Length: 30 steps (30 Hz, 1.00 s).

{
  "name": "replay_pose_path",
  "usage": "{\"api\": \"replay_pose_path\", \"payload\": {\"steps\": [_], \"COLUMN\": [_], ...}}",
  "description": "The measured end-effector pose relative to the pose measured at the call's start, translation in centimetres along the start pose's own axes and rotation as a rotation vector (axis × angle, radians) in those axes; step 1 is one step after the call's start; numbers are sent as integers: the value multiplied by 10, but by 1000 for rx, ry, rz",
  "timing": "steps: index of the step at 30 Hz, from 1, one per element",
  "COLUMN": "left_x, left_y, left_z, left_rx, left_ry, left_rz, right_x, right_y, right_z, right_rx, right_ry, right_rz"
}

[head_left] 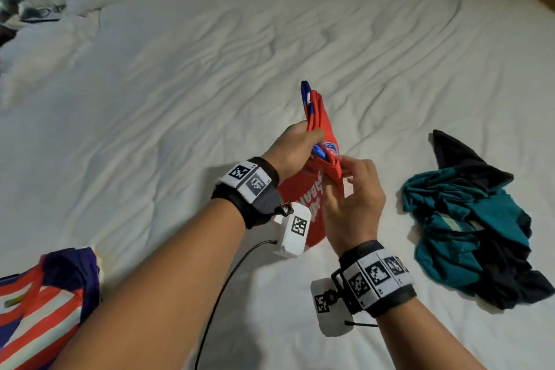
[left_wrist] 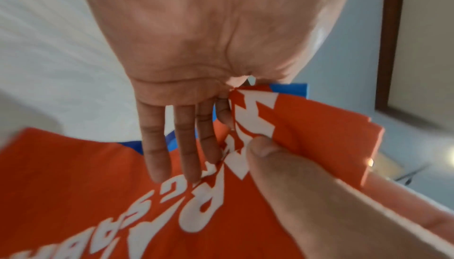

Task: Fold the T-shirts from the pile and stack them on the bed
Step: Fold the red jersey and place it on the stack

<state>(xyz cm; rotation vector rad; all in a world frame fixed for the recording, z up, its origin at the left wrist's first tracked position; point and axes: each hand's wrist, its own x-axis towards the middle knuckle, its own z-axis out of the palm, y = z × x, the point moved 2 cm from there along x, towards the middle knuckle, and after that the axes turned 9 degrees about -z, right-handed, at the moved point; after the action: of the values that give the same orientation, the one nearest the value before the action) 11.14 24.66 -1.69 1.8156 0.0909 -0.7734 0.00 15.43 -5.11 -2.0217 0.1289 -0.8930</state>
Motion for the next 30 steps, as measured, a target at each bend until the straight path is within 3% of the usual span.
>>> {"api": "replay_pose_path", "payload": {"steps": [4,8,12,15,20,23,25,30], "left_x": [-36,-57,-78,-99,-126,-145,-158,-157], "left_y": [-17,-96,-204,-264,-308,-315,-309,-308], "left_z": [-35,-68,-89,-100,-120,-117,-105,-67], "left_rx": [-360,-411,-287,-240,-193,96,303,556], "left_ry": [18,44,78,139,369,571,633,649], "left_rz": [-28,-197,-507,-626,-588,-584,-557,-620], "right_x": [-2,-51,-142,-199,-237,-239,-238,-226], "right_y": [-39,-48,-29,-28,-49,-48,-40,-2], "right_z": [9,38,79,98,111,103,92,72], "right_rx": [-195,-333,-348,-322,-204,-98,-62,-380], "right_ry": [-68,-363,-719,-877,-1002,-1100,-1141,-1072], "right_rz": [-329,-493,-423,-381,-290,-182,-177,-214]}}
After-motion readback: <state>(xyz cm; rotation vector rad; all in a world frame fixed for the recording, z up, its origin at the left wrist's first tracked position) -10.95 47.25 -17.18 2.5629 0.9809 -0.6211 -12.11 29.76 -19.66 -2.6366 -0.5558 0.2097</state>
